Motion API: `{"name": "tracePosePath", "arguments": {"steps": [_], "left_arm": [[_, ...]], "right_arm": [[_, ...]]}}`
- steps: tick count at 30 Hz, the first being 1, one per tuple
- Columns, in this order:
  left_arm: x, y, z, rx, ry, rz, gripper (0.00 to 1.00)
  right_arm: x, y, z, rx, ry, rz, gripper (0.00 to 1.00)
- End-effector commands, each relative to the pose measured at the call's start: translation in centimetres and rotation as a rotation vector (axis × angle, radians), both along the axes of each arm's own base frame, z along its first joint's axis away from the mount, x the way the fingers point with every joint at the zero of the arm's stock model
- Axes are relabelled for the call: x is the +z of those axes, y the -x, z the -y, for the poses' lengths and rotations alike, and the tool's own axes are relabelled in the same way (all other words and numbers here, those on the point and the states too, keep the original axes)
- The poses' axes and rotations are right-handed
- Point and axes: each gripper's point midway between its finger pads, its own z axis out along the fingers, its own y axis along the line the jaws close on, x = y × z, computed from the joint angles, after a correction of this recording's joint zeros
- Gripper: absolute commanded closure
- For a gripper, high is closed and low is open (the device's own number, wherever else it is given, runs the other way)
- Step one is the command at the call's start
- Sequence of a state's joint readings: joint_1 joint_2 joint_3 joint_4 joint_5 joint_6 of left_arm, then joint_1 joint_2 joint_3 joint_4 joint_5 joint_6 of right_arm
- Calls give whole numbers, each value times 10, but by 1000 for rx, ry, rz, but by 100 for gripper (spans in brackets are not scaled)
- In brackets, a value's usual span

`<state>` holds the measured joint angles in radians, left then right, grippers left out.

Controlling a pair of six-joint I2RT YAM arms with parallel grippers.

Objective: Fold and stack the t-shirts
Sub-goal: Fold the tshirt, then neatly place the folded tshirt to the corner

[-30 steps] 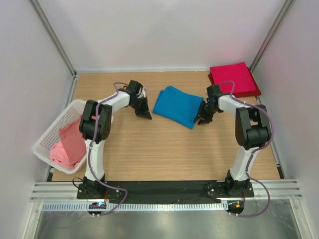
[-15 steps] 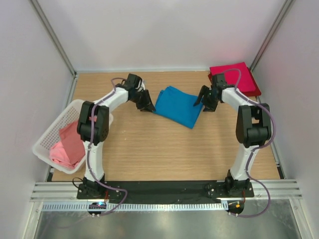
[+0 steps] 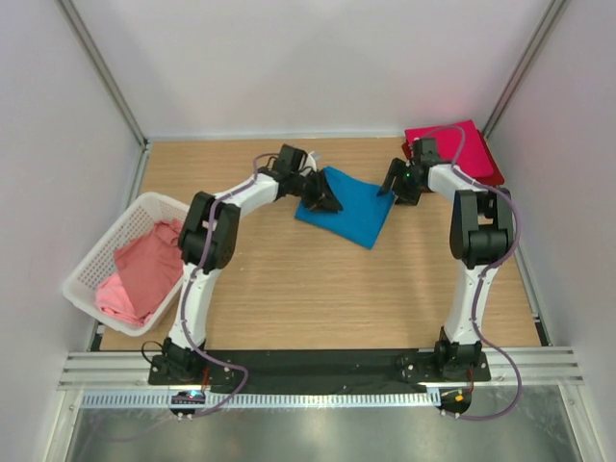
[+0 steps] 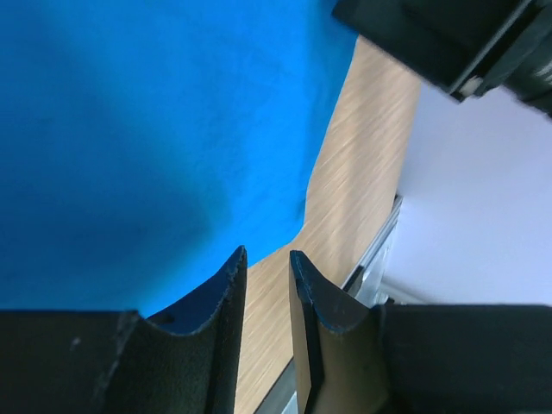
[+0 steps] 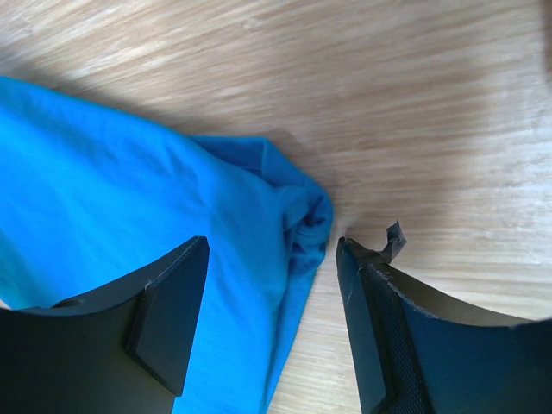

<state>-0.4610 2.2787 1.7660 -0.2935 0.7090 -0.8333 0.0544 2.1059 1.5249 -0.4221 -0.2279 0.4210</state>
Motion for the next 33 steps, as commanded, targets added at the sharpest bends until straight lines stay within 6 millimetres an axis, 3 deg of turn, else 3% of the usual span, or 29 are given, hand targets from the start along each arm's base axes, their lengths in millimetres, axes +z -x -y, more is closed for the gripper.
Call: {"name": "tracePosePath", "arguments": {"steps": [1, 6, 9, 12, 15, 16, 18, 19, 20, 21, 23, 24, 25, 26, 27, 28, 30, 33], "left_arm": [[-12, 8, 17, -49, 61, -39, 73], [-48, 11, 15, -47, 25, -91, 74], [-48, 14, 14, -45, 23, -94, 74], [-32, 13, 14, -42, 34, -64, 73], [-1, 10, 16, -24, 65, -41, 73], [20, 9, 16, -14, 80, -9, 73], [34, 12, 12, 18, 75, 0, 71], [56, 13, 10, 26, 88, 42, 71], [60, 17, 6, 29, 80, 58, 70], [54, 22, 0, 41, 56, 52, 70], [67, 25, -13, 74, 22, 97, 70], [63, 31, -22, 75, -22, 92, 70], [53, 30, -36, 117, -87, 98, 70], [60, 34, -45, 134, -113, 115, 70], [46, 34, -63, 170, -178, 114, 70], [43, 34, -73, 191, -210, 116, 70], [44, 38, -94, 235, -273, 124, 70], [37, 37, -125, 312, -362, 142, 69]], "right_arm": [[-4, -10, 0, 37, 8, 31, 32], [-15, -7, -4, 56, -41, 14, 34], [-13, -4, -8, 68, -59, 16, 35], [-15, 0, -6, 77, -46, 19, 36], [-20, 3, -6, 82, -49, 12, 38], [-23, 5, -6, 86, -48, 5, 39], [-26, 6, -6, 88, -51, -2, 41], [-30, 7, -6, 89, -50, -10, 42], [-31, 8, -6, 92, -46, -14, 43], [-32, 9, -5, 90, -44, -17, 43], [-32, 11, -5, 99, -39, -17, 48], [-31, 11, -4, 100, -34, -13, 51], [-27, 10, -4, 102, -34, -3, 63], [-23, 8, -4, 109, -29, 11, 70], [-12, 3, -4, 111, -21, 44, 81], [-10, 2, -4, 110, -19, 49, 86], [13, -12, 1, 106, 13, 117, 95], [44, -28, 8, 113, 63, 183, 99]]}}
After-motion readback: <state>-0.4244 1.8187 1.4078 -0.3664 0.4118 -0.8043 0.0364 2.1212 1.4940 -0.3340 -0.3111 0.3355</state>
